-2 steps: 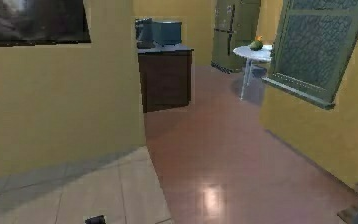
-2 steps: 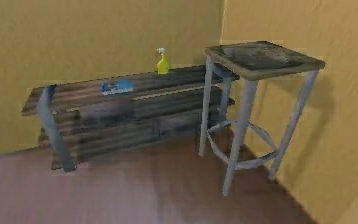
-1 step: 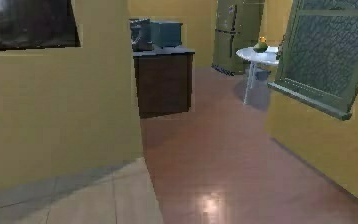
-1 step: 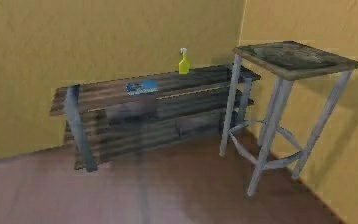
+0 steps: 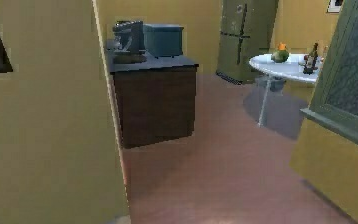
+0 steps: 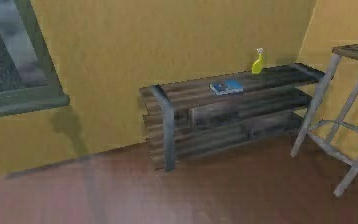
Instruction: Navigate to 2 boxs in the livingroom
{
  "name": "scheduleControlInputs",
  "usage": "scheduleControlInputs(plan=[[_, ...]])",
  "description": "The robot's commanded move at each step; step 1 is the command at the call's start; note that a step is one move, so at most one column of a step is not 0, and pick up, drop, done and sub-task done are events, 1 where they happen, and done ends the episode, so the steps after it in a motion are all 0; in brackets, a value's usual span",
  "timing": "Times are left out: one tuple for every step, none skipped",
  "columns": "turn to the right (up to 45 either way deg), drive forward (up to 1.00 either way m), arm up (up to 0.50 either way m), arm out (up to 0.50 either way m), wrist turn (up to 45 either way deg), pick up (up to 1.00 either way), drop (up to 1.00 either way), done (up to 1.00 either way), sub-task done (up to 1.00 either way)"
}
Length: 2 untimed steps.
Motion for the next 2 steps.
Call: scheduleControlInputs(plan=[[-27.0,0.0,0.0,0.0,0.0,0.0,0.0,0.0,0.0],[0.0,0.1,0.0,0.0,0.0,0.0,0.0,0.0,0.0]])
